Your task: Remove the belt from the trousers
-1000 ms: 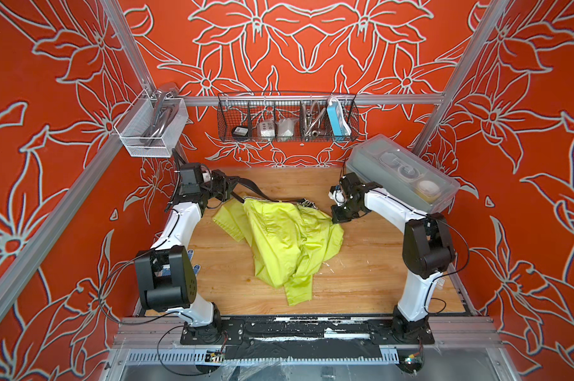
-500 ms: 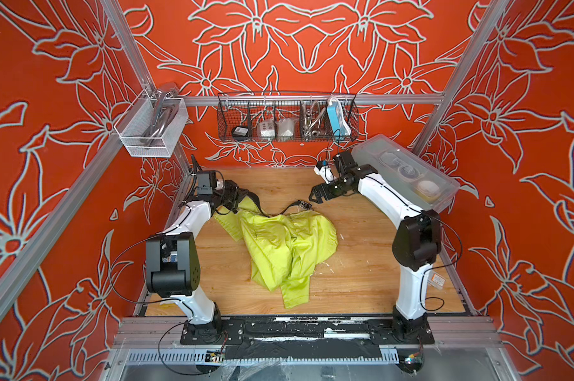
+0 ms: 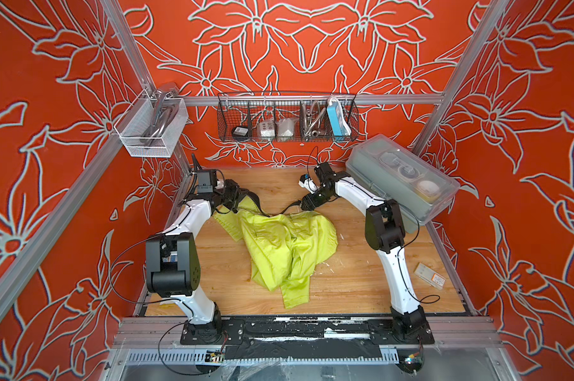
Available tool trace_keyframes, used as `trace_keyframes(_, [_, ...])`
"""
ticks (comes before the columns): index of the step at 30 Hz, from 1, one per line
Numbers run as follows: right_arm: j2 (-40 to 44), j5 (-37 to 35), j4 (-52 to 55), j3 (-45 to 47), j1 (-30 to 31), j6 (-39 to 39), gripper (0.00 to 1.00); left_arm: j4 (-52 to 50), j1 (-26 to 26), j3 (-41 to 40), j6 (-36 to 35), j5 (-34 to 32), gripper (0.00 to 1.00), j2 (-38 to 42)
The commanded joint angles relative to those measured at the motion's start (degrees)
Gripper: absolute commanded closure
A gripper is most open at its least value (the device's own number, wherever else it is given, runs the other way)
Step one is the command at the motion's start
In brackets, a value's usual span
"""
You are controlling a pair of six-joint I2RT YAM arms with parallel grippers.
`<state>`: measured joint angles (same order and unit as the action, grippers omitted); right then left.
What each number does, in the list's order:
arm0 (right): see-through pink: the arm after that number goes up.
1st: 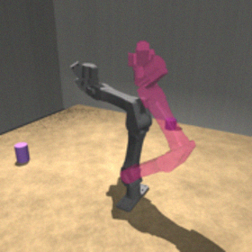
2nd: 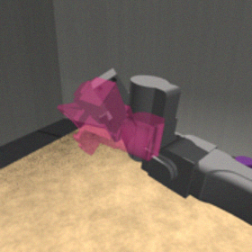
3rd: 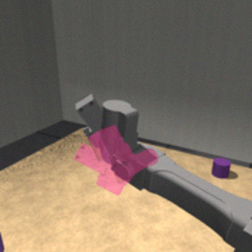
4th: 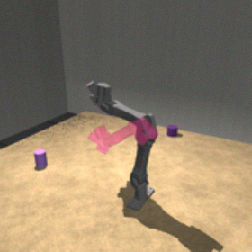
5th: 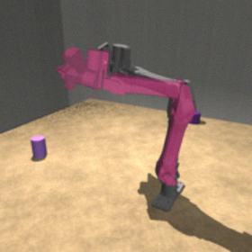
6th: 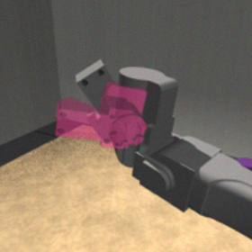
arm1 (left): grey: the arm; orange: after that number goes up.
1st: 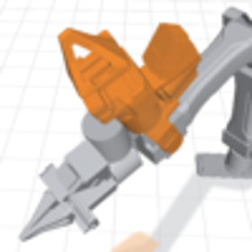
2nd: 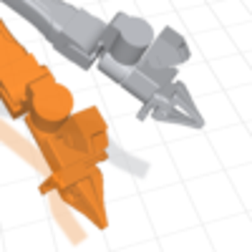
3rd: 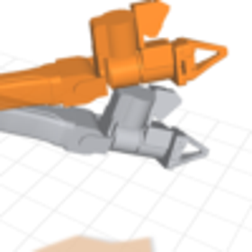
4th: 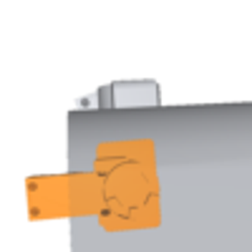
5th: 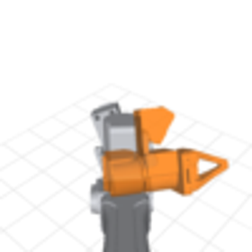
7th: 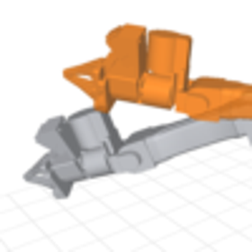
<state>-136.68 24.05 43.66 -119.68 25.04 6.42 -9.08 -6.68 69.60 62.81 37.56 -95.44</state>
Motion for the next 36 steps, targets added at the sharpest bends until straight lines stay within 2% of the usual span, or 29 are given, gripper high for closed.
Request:
trace_keyframes(1, [0.18, -1.13, -1.26, -2.74, 0.10, -1.12, 0.33, -1.85, 0.34, -1.06, -0.85, 0.67, 1.00, 1.39])
trace_keyframes(7, [-2.53, 2.78, -2.31, -5.14, 0.58, -3.51, 0.37, -1.42, 0.34, -1.62, -0.65, 0.67, 1.00, 0.62])
trace_keyframes(14, [-5.41, 3.38, -1.49, -6.89, 0.69, -4.02, 0.39, -1.59, 0.34, 0.21, -0.41, 0.93, 1.00, -0.83])
trace_keyframes(19, [-6.84, 2.99, -0.63, -7.32, 0.95, -3.88, 0.45, -1.47, 0.30, 1.22, 0.02, 1.20, 1.00, -1.73])
trace_keyframes(22, [-7.27, 2.47, -0.53, -6.98, 1.06, -3.98, 0.67, -1.55, 0.34, 1.48, 0.05, 1.20, 1.00, -1.70])
trace_keyframes(25, [-7.16, 1.91, -0.69, -6.88, 1.07, -4.47, 0.92, -1.66, 0.31, 1.62, 0.03, 1.36, 1.00, -1.68])
trace_keyframes(26, [-6.87, 1.81, -0.73, -6.98, 0.98, -4.80, 0.98, -1.76, 0.28, 1.90, -0.24, 1.53, 1.00, -1.77])
trace_keyframes(27, [-6.40, 1.82, -0.83, -6.97, 0.90, -5.20, 1.00, -2.18, 0.35, 2.25, -0.59, 1.64, 1.00, -1.92])
trace_keyframes(28, [-5.46, 1.95, -1.07, -7.03, 0.68, -5.82, 1.00, -3.07, 0.28, 3.18, -1.34, 1.85, 0.93, -2.10])
trace_keyframes(29, [-4.34, 1.92, -1.33, -7.06, 0.50, -6.33, 1.00, -4.22, 0.24, 4.54, -2.71, 2.47, 0.81, -2.49])
trace_keyframes(30, [-3.23, 1.95, -1.68, -7.10, 0.30, -6.81, 1.00, -5.45, 0.21, 6.21, -4.23, 3.16, 0.75, -2.98])
trace_keyframes(32, [-0.60, 0.90, -1.57, -7.43, -0.20, -8.41, 1.00, -9.17, 0.23, 11.32, -8.81, 4.89, 0.70, -3.36])
trace_keyframes(36, [3.07, -5.12, 1.32, -7.53, -0.52, -8.35, 1.00, -13.77, 0.41, 20.61, -14.55, 5.60, 0.67, -1.08])
